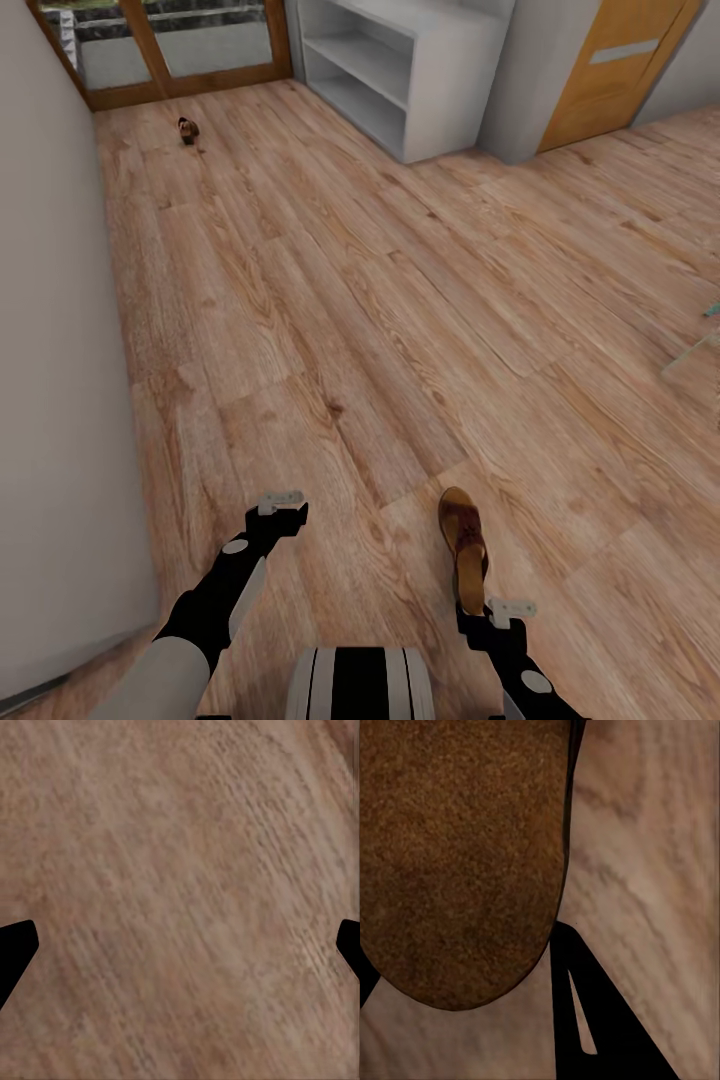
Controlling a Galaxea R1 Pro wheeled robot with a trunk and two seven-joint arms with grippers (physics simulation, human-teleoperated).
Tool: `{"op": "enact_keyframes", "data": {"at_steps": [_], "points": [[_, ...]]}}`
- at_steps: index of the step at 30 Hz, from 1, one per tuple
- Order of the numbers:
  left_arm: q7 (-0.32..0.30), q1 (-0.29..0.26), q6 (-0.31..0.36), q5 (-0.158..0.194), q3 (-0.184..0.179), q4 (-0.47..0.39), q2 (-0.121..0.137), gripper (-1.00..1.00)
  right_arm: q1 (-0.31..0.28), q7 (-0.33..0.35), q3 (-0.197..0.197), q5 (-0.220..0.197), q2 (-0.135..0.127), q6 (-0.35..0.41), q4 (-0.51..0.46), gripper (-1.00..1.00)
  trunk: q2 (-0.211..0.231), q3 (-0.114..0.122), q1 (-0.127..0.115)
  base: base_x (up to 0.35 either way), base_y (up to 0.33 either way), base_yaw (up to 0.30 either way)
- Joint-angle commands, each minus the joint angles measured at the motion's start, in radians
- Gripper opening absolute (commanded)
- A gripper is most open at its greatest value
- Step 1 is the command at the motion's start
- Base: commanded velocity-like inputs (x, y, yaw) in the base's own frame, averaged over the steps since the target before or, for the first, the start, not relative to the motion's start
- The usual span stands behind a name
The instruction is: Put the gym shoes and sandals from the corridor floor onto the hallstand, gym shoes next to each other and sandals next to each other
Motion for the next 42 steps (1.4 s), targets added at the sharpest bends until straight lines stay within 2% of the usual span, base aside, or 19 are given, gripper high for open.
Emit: {"op": "enact_keyframes", "data": {"at_steps": [1, 10, 11, 14, 15, 16, 19, 20, 24, 28, 29, 30, 31, 33, 36, 38, 39, 42], "points": [[0.0, 0.0, 0.006, 0.001, -0.001, -0.002, 0.0, 1.0, 0.0, 0.001, -0.001, -0.005, 0.0, -0.002, 0.001, -1.0, 0.0, 0.003, -0.001, 0.0, 0.0, 0.0], [0.0, 0.0, 0.007, 0.002, -0.001, -0.002, -0.012, 1.0, 0.0, -0.007, -0.004, -0.005, 0.001, 0.012, -0.018, -1.0, 0.002, 0.038, -0.005, 0.0, 0.0, 0.0], [0.0, 0.0, 0.007, 0.002, -0.001, -0.002, -0.011, 1.0, 0.0, -0.008, -0.005, -0.005, 0.001, 0.036, -0.086, -1.0, 0.002, 0.042, -0.005, 0.0, 0.0, 0.0], [0.0, 0.0, 0.007, 0.002, -0.001, -0.002, -0.011, 1.0, 0.0, -0.009, -0.005, -0.004, 0.001, 0.123, -0.21, -1.0, 0.003, 0.054, -0.006, 0.0, 0.0, 0.0], [0.0, 0.0, 0.007, 0.002, -0.001, -0.002, -0.011, 1.0, 0.0, -0.009, -0.005, -0.004, 0.001, 0.175, -0.265, -1.0, 0.003, 0.058, -0.007, 0.0, 0.0, 0.0], [0.0, 0.0, 0.007, 0.002, -0.001, -0.002, -0.011, 1.0, 0.0, -0.009, -0.005, -0.004, 0.001, 0.259, -0.357, -1.0, 0.004, 0.061, -0.007, 0.0, 0.0, 0.0], [0.0, 0.0, 0.007, 0.002, -0.001, -0.002, -0.011, 1.0, 0.0, -0.007, -0.003, -0.005, 0.0, 0.412, -0.598, -1.0, 0.004, 0.073, -0.009, 0.0, 0.0, 0.0], [0.0, 0.0, 0.007, 0.002, -0.001, -0.002, -0.011, 1.0, 0.0, -0.007, -0.002, -0.005, 0.0, 0.432, -0.652, -1.0, 0.005, 0.077, -0.009, 0.0, 0.0, 0.0], [0.0, 0.0, 0.007, 0.002, -0.001, -0.002, -0.011, 1.0, 0.0, -0.005, 0.0, -0.005, 0.001, 0.455, -0.74, -1.0, 0.005, 0.092, -0.011, 0.0, 0.0, 0.0], [0.0, 0.0, 0.007, 0.002, -0.001, -0.002, -0.011, 1.0, 0.0, 0.0, 0.003, -0.002, 0.003, 0.423, -0.763, -1.0, 0.006, 0.108, -0.013, 0.0, 0.0, 0.0], [0.0, 0.0, 0.007, 0.002, -0.001, -0.002, -0.011, 1.0, 0.0, 0.0, 0.004, 0.0, 0.003, 0.38, -0.763, -1.0, 0.007, 0.112, -0.013, 0.0, 0.0, 0.0], [0.0, 0.0, 0.007, 0.002, -0.001, -0.003, -0.012, 1.0, 0.0, -0.002, 0.005, 0.003, 0.004, 0.244, -0.763, -1.0, 0.007, 0.116, -0.014, 0.0, 0.0, 0.0], [0.0, 0.0, 0.007, 0.002, -0.002, -0.003, -0.013, 1.0, 0.0, -0.003, 0.006, 0.003, 0.004, 0.174, -0.763, -1.0, 0.007, 0.119, -0.014, 0.0, 0.0, 0.0], [0.0, 0.0, 0.007, 0.002, -0.003, -0.02, -0.02, 1.0, 0.0, -0.003, 0.006, 0.001, 0.004, 0.077, -0.763, -1.0, 0.008, 0.127, -0.015, 0.0, 0.0, 0.0], [0.0, 0.0, 0.011, 0.004, -0.005, -0.064, -0.024, 1.0, 0.0, -0.004, 0.006, -0.001, 0.003, 0.025, -0.763, -1.0, 0.008, 0.139, -0.016, 0.0, 0.0, 0.0], [-0.002, 0.0, 0.039, 0.004, -0.006, -0.078, -0.026, 1.0, 0.0, -0.004, 0.006, 0.0, 0.004, 0.013, -0.763, -1.0, 0.009, 0.147, -0.017, 0.0, 0.0, 0.0], [-0.003, 0.0, 0.084, 0.004, -0.007, -0.086, -0.027, 1.0, 0.0, -0.005, 0.006, -0.002, 0.004, 0.007, -0.764, -1.0, 0.009, 0.15, -0.018, 0.0, 0.0, 0.0], [-0.003, 0.0, 0.097, 0.004, -0.011, -0.088, -0.03, 1.0, 0.0, -0.005, 0.006, -0.003, 0.003, 0.007, -0.764, -1.0, 0.01, 0.162, -0.019, 0.0, 0.0, 0.0]]}}
